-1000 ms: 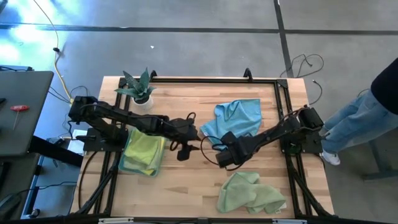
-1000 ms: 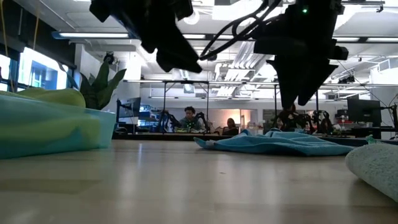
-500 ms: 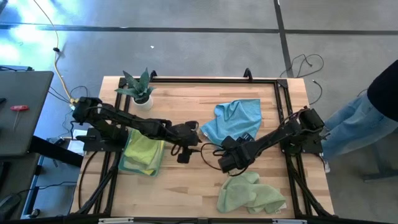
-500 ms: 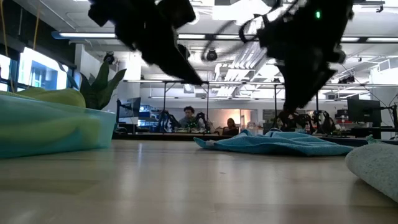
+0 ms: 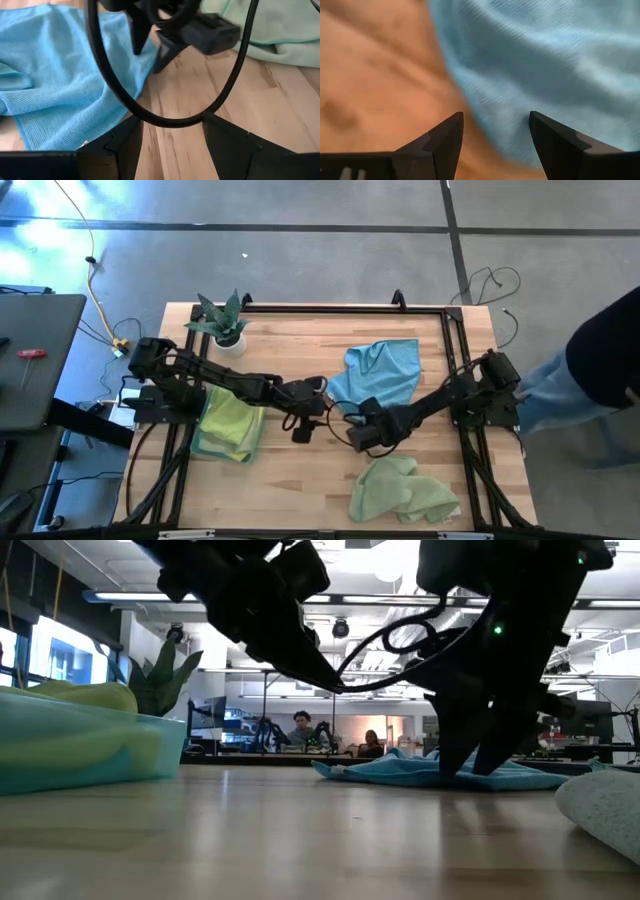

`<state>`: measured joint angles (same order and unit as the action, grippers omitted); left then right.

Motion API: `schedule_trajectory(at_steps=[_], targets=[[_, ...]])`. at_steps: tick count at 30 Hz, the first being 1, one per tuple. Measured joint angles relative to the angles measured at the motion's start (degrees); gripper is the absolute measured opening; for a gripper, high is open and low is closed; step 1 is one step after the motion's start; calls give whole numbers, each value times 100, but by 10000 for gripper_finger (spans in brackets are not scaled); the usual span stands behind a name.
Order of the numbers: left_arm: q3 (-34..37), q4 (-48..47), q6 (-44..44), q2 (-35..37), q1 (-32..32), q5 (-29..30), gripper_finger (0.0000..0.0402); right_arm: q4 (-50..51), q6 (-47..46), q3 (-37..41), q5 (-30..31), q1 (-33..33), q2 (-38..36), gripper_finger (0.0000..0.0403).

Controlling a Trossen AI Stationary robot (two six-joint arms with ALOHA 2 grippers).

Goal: Fold microfiber towels
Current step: Fold the blue microfiber towel

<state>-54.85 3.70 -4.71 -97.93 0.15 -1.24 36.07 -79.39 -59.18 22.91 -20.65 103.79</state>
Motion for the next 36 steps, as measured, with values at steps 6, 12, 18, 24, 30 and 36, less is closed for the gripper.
schedule_trajectory(at_steps=[6,12,18,24,30,36], targets=[[0,64,19,7,-1,-2,193,211,34,24,104,142,0,220],[0,82,82,7,-1,-2,193,273,141,24,-198,283,0,184],[0,84,85,8,-1,23,193,297,318,24,-506,350,0,69],[0,77,-189,11,-1,38,193,319,541,-79,-959,339,-2,13],[0,77,-773,11,-3,40,193,346,1171,-574,-1448,266,-86,4],[0,62,-1377,15,-3,53,193,554,1378,-899,-1507,261,-440,2]])
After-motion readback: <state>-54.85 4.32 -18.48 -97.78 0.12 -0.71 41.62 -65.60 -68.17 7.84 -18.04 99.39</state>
